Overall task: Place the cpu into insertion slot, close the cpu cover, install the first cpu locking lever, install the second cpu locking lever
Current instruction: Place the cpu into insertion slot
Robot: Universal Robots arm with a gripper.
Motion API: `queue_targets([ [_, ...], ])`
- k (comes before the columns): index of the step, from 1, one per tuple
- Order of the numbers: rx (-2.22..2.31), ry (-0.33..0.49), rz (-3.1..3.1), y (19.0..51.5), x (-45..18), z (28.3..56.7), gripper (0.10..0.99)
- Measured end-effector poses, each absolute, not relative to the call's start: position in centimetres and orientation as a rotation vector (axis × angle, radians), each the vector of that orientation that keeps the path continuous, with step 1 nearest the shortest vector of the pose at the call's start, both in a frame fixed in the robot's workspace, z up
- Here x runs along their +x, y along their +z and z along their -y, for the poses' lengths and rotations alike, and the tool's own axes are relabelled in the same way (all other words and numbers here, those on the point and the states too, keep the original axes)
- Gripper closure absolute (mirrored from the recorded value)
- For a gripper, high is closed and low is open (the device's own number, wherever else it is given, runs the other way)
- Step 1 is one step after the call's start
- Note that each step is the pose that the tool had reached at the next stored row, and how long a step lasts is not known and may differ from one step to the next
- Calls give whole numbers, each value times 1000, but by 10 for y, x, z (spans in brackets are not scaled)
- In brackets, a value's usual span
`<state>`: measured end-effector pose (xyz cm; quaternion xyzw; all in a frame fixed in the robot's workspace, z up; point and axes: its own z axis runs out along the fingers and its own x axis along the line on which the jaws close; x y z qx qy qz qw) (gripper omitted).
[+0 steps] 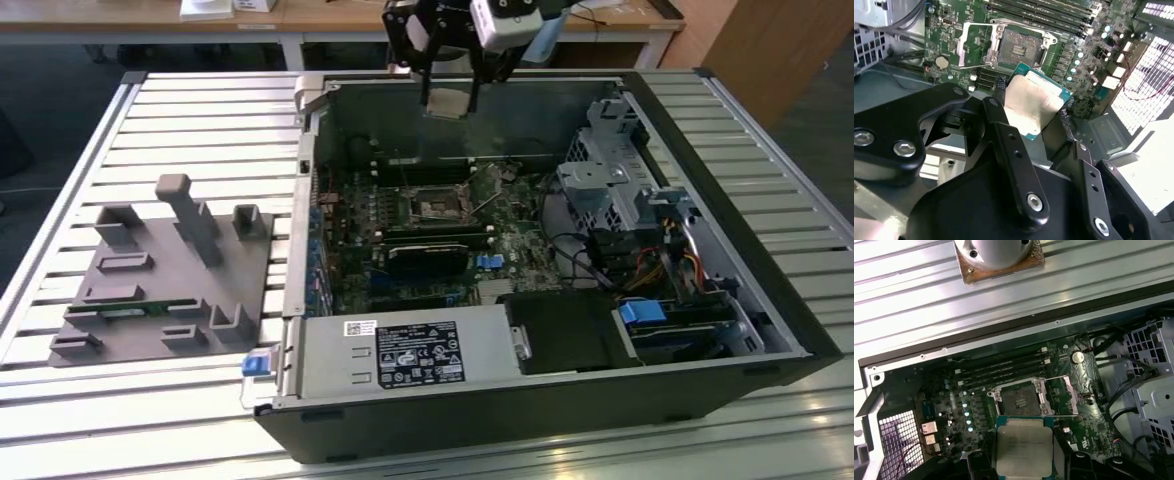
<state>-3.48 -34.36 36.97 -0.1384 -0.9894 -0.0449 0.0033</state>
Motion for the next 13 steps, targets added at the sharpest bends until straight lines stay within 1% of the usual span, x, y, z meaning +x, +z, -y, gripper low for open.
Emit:
queue_targets([
  [13,-703,-140,3060,369,-35,344,545],
])
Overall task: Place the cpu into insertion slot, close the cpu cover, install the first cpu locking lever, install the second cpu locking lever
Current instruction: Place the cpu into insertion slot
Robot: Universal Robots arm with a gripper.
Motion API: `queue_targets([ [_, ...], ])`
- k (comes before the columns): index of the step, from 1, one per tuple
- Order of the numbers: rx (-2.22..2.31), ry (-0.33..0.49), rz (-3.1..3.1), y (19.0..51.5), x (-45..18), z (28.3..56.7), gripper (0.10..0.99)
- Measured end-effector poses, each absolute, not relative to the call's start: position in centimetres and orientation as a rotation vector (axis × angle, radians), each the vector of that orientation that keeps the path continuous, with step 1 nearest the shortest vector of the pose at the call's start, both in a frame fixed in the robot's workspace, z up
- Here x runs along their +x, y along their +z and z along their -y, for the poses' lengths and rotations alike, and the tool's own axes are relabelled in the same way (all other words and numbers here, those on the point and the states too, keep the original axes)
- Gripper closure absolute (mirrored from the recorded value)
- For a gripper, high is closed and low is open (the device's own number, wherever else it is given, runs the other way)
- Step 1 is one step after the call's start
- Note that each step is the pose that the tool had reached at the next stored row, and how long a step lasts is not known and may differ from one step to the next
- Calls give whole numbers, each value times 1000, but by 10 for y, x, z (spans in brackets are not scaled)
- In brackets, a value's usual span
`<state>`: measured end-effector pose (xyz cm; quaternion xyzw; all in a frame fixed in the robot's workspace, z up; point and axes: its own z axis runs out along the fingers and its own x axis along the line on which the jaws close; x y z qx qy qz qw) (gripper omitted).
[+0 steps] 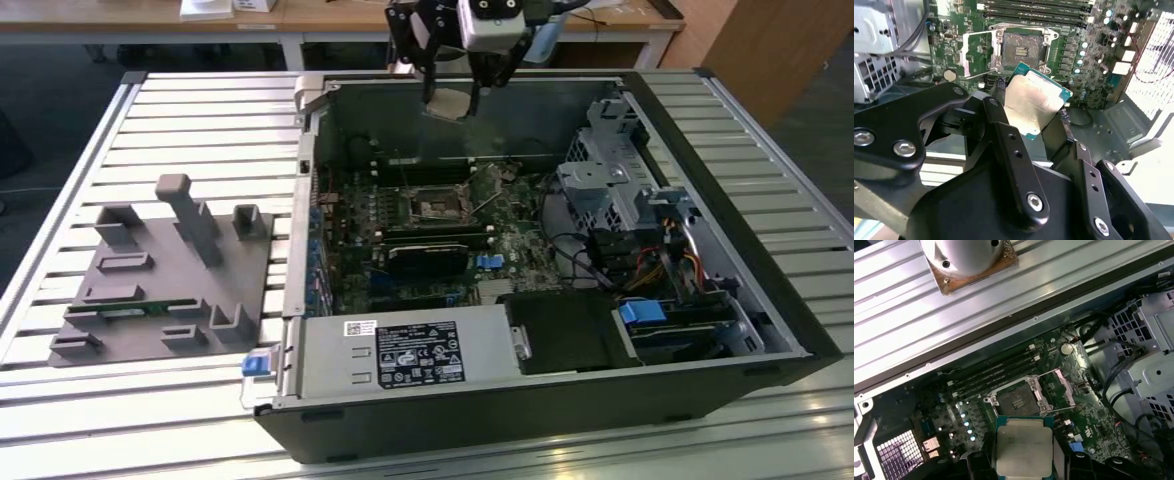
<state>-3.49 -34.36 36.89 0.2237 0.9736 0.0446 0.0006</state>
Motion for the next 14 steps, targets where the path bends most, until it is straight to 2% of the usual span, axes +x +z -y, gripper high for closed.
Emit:
queue_targets([
  [14,987,138,-2969,367,-35,344,545],
])
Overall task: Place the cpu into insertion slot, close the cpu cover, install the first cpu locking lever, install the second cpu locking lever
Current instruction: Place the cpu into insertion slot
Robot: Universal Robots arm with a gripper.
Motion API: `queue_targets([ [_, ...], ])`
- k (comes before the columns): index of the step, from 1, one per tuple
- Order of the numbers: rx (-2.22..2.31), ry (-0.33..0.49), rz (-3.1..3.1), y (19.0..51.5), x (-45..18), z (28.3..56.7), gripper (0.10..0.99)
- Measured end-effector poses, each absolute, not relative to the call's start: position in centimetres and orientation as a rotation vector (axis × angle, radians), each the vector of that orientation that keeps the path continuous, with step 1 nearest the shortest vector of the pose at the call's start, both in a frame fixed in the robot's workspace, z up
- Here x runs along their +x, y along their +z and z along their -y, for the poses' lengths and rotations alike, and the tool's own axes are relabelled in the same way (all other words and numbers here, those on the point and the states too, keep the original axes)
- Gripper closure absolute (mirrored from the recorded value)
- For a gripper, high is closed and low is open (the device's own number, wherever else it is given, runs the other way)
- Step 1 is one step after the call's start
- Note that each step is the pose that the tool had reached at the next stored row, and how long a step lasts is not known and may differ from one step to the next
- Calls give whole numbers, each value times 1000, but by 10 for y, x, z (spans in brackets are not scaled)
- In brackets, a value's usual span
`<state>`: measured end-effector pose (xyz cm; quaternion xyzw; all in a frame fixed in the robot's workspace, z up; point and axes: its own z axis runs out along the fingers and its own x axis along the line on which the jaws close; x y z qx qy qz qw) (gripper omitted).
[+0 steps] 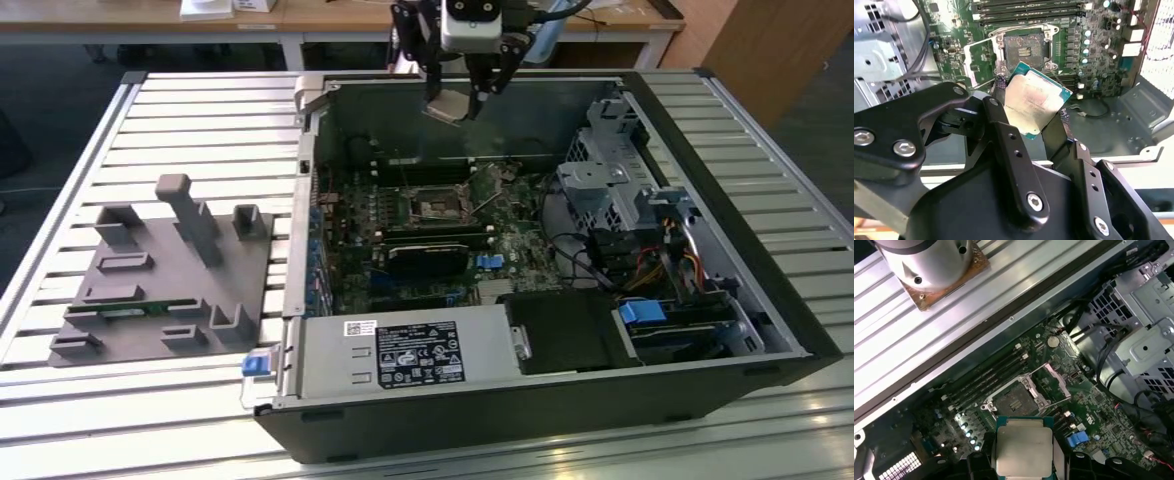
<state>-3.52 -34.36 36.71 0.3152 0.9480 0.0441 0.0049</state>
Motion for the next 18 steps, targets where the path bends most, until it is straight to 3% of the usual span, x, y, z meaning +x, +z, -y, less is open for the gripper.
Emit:
queue_targets([
  [18,1295,134,-2838,364,-36,344,545],
])
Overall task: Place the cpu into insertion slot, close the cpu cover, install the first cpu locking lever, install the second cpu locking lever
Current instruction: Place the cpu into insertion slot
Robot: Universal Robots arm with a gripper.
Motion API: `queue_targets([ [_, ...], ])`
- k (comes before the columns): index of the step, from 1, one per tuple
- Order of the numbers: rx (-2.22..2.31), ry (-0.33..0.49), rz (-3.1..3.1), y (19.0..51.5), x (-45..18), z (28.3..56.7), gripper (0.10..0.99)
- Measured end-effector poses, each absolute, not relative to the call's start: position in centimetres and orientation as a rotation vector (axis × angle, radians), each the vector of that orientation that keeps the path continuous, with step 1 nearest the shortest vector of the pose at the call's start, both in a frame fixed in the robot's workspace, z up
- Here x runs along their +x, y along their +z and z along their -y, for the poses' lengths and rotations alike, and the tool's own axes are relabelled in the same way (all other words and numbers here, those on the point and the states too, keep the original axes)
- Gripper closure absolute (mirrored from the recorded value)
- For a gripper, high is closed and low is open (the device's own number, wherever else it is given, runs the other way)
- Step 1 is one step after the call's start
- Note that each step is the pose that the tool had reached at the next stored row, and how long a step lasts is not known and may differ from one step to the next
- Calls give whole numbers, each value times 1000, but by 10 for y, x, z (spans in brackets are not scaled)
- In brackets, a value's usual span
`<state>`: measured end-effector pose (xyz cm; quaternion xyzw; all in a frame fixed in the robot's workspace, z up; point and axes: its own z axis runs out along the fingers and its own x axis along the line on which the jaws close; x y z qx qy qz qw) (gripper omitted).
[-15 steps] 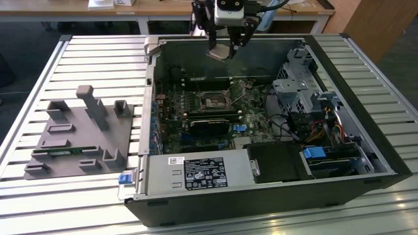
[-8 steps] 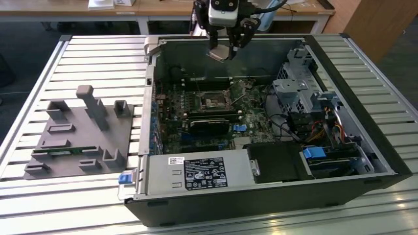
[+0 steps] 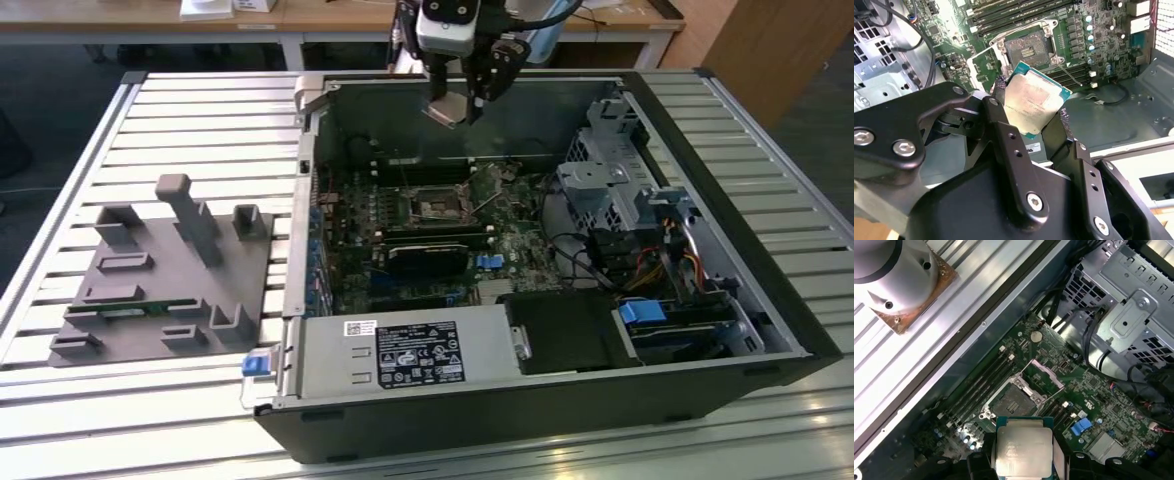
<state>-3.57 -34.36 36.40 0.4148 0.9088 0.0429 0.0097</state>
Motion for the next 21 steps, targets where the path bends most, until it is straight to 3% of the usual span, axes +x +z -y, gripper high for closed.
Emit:
queue_targets([
  [21,1386,128,-2790,358,-36,344,545],
])
